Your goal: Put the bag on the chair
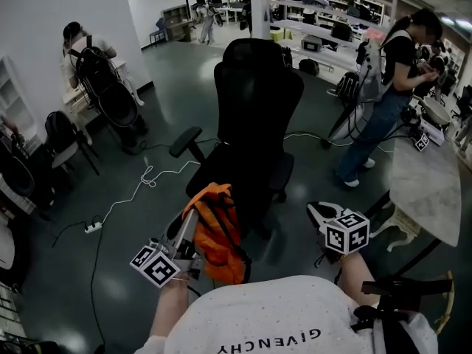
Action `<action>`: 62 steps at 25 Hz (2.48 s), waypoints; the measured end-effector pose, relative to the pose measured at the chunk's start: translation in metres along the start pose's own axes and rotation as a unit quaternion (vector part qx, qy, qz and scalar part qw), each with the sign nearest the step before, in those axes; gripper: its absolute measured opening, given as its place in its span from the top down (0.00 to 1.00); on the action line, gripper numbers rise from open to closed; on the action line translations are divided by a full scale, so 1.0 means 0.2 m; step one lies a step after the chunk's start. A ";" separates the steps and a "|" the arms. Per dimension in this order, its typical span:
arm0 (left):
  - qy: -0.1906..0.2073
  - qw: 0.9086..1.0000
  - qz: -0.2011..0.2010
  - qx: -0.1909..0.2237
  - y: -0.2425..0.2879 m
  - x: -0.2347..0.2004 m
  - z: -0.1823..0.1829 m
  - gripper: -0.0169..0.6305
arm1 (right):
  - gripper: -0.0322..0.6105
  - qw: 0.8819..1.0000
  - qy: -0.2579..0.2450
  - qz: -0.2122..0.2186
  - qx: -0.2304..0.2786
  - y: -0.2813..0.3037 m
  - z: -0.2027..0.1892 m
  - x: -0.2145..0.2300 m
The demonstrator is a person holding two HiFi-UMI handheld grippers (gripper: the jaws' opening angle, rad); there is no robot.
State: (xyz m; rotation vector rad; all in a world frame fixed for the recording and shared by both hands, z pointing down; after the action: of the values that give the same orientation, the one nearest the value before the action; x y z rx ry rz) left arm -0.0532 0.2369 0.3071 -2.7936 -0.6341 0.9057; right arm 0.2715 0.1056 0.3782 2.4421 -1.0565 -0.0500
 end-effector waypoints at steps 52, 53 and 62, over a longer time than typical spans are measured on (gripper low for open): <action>-0.065 0.976 -0.147 -0.144 0.92 -1.33 0.41 0.87 | 0.95 0.951 0.278 -0.083 0.110 1.18 0.51 -0.05; -0.066 0.976 -0.148 -0.145 0.95 -1.34 0.41 0.87 | 0.95 0.951 0.278 -0.082 0.110 1.20 0.53 -0.03; -0.060 0.971 -0.160 -0.168 1.23 -1.40 0.32 0.87 | 0.95 0.961 0.251 -0.070 0.093 1.43 0.69 0.20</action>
State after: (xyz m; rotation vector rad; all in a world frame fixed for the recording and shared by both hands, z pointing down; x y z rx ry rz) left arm -0.2095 -0.1058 0.3402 -2.7994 -1.3272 0.9792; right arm 0.0759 -0.1480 0.3873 2.4892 -0.6854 0.6153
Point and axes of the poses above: the fingertips, and each gripper's own axes: y forward along the fingers, x to its right, z out of its top, the point moved 4 cm from there along -y, backward along the fingers, and after that the axes turned 2 degrees about -z, right-handed, at the moved point
